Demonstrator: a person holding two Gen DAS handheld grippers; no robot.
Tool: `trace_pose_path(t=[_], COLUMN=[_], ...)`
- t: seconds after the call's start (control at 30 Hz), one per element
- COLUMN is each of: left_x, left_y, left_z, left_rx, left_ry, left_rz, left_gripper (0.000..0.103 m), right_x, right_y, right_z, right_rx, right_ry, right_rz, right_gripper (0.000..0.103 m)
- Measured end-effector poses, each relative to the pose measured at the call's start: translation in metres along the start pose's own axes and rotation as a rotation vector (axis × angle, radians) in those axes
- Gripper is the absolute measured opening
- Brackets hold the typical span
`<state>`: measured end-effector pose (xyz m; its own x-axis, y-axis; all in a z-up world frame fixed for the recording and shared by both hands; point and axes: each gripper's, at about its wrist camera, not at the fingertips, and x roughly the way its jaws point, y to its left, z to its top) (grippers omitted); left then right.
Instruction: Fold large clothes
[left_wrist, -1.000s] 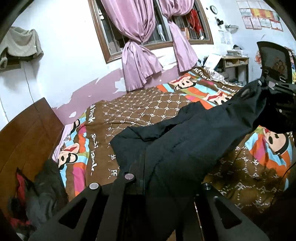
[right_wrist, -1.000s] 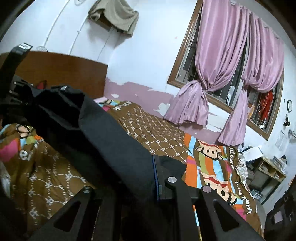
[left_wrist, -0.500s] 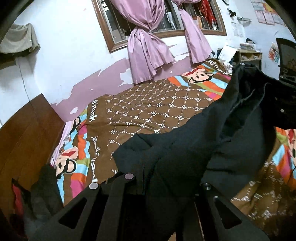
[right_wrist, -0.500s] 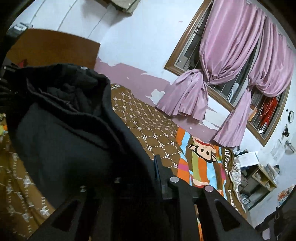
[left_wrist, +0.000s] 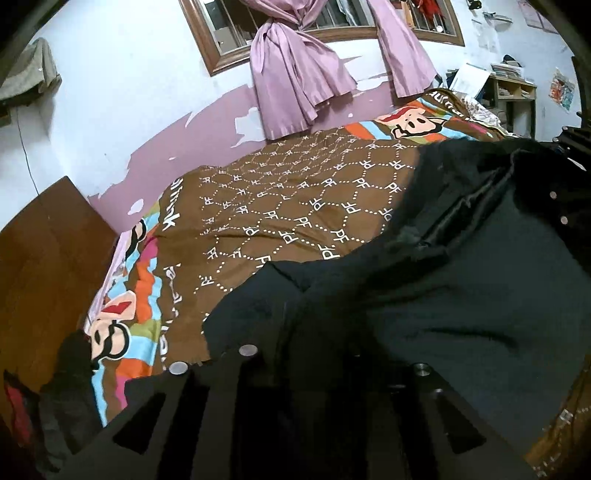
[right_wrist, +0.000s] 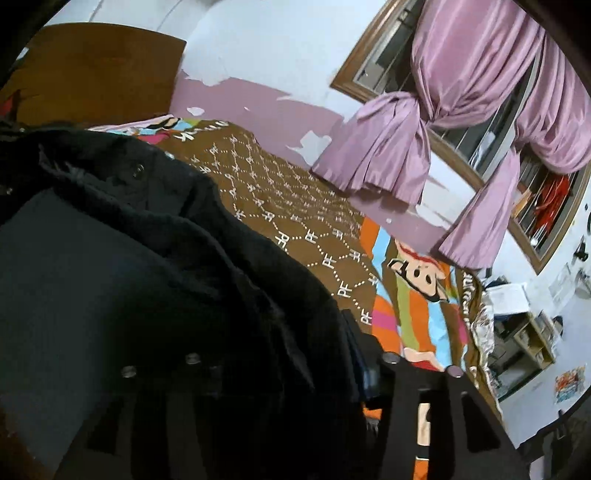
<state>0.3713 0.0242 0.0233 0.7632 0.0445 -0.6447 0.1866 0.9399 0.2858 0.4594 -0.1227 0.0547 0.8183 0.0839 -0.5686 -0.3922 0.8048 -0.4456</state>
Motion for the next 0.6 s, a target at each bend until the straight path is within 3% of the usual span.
trace_pose_path(t=[0.1,0.17,0.27,0.4,0.5,0.6], left_x=[0.023,0.029,0.026,0.009,-0.013,-0.037], left_y=[0.003,0.01,0.032,0.049,0.051,0.058], left_z=[0.0,-0.002,-0.001,0.002,0.005,0.002], left_rx=[-0.009,-0.05,-0.17,-0.242,-0.267,-0.358], left_ry=[0.0,-0.015,-0.062,-0.138,-0.226,-0.31], left_rz=[-0.011,0.008,0.0,-0.035,-0.003,-0.017], left_gripper=[0.023,0.049,0.074,0.076,0.083,0.091], right_x=[0.018,0.027,0.029,0.008,-0.016,-0.032], right_y=[-0.008,-0.02,-0.037,-0.058,-0.074,-0.088], right_z=[-0.007,-0.01,-0.014,-0.018,-0.017,-0.016], right_rx=[0.036,0.109,0.231,0.344,0.411,0.468], right_ry=[-0.004,-0.009,-0.032,-0.112,-0.169,-0.176], right_rz=[-0.012,0.005,0.06,0.084,0.065,0.074], right_gripper=[0.082,0.086,0.1,0.103,0.103,0.103])
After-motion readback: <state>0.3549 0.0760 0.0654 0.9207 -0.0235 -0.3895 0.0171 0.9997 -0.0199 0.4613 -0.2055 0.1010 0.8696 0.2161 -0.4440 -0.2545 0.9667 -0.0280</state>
